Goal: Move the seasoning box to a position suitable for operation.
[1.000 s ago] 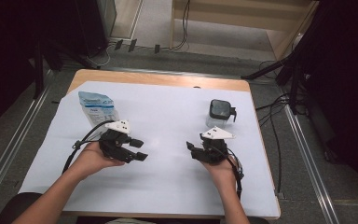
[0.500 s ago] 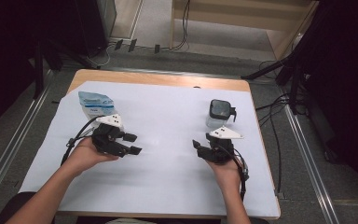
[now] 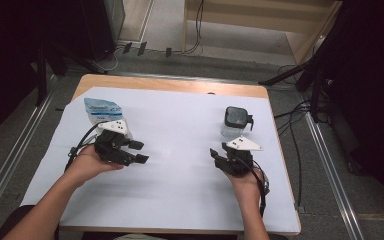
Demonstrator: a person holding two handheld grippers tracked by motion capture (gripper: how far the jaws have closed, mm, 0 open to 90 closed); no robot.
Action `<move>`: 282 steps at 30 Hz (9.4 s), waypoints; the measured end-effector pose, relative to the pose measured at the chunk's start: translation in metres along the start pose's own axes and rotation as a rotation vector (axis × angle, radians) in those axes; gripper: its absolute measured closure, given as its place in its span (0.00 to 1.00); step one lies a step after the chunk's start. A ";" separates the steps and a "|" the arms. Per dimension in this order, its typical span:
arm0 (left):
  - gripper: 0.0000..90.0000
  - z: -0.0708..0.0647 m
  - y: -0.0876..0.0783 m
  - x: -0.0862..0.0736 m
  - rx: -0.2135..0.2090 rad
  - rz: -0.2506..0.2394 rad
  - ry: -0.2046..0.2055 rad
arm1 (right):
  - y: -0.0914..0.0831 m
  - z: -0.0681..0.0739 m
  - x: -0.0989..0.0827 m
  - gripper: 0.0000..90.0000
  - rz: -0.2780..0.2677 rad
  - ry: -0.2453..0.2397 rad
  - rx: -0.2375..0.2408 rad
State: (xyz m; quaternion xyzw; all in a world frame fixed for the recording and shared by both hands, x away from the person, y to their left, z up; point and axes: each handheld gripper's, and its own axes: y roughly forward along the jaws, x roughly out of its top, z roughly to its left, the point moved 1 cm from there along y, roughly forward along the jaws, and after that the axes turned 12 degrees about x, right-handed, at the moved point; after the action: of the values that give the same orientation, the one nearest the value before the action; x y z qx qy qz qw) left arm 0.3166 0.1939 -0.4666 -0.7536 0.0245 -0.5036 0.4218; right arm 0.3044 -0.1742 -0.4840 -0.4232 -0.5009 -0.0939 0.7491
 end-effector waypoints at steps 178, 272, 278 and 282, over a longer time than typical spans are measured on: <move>0.42 0.009 0.013 -0.007 0.013 0.062 -0.078 | 0.091 0.056 0.021 0.18 0.002 -0.064 0.197; 1.00 -0.013 0.047 0.011 0.086 -0.016 -0.176 | 0.077 -0.013 0.038 1.00 0.055 0.034 0.271; 1.00 -0.006 0.048 0.011 0.080 -0.023 -0.188 | 0.070 -0.009 0.035 1.00 0.062 0.024 0.261; 1.00 0.000 0.050 0.010 0.064 -0.024 -0.183 | 0.066 -0.005 0.032 1.00 0.063 0.023 0.264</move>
State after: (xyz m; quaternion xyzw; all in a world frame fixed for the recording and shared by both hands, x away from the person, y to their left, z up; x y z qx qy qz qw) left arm 0.3406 0.1569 -0.4919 -0.7827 -0.0393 -0.4382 0.4403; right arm 0.3606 -0.1277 -0.4938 -0.3353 -0.4868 -0.0082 0.8065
